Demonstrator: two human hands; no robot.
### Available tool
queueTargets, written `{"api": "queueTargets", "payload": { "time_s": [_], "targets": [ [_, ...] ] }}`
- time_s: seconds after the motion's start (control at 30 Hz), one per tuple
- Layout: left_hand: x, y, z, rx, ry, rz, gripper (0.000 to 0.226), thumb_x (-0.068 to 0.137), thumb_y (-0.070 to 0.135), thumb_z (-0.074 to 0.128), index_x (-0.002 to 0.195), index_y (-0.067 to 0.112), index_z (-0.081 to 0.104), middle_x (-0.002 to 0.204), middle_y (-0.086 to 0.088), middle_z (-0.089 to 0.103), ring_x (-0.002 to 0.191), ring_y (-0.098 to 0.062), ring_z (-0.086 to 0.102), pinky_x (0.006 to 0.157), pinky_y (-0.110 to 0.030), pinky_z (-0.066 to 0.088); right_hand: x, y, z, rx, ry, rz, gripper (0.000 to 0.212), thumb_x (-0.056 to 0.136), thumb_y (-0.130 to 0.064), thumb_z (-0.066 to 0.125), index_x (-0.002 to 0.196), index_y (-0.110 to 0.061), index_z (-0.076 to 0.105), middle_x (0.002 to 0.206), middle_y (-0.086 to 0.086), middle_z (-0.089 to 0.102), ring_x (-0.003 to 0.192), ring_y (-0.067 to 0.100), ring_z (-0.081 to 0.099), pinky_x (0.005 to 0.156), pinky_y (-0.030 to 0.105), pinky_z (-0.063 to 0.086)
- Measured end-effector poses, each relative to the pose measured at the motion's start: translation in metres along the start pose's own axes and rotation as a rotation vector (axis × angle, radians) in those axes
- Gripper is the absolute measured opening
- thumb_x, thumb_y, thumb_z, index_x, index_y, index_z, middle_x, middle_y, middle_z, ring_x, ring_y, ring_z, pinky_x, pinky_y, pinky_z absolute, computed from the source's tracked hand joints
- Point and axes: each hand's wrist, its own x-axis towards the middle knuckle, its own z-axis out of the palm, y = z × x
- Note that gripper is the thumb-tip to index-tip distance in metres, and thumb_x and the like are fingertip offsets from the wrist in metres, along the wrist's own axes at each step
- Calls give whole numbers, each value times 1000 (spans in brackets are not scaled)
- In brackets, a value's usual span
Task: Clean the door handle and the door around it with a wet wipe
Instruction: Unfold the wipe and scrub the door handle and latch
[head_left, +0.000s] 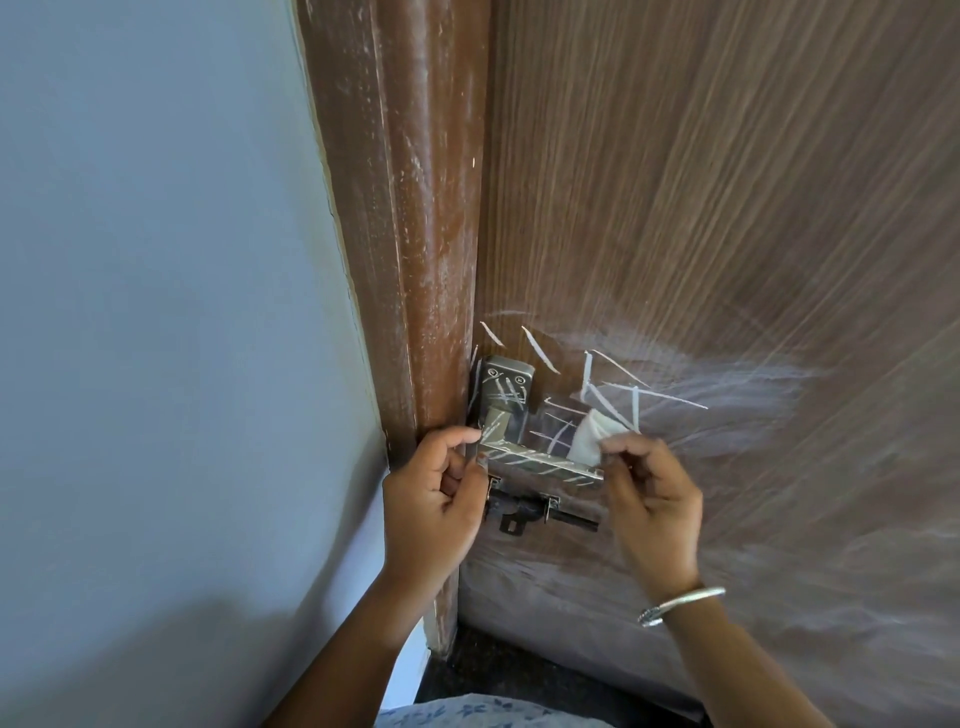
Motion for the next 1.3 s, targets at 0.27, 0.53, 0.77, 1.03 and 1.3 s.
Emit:
{"api": "queueTargets", "payload": {
  "time_s": [0.27,0.53,0.77,1.03,1.3],
  "targets": [
    [-2,-5,0,19,-2,-44,26,78,12,61,97,30,63,57,5,58,49,-10,52,48,-26,46,-32,22,47,293,123,464,34,67,7,76,83,-21,67,67,1,71,60,11,66,54,21,53],
    [-4,-8,-1,18,-19,-69,28,79,17,61,96,39,60,57,5,60,50,-11,56,49,-25,48,-15,22,77,478,248,409,40,81,14,58,74,-25,61,70,1,66,52,20,60,43,25,49],
    [-5,-11,0,6,-31,-90,23,80,22,61,96,38,61,60,5,61,49,-9,54,49,-24,47,-32,39,76,142,40,227,8,83,-2,65,87,-7,69,101,21,68,70,22,63,65,40,54],
    [-7,-10,0,20,-47,-117,20,79,27,59,96,36,61,57,4,61,50,-16,59,49,-32,51,-29,45,83,-70,-181,146,17,83,-10,66,100,-8,67,70,-6,65,58,11,54,53,34,46],
    [-9,-10,2,24,-48,-139,21,79,22,61,94,37,62,60,1,62,50,-16,58,49,-31,49,-32,52,84,-113,-62,138,45,91,-35,56,103,7,61,90,15,69,78,3,59,69,27,48]
  ]
}}
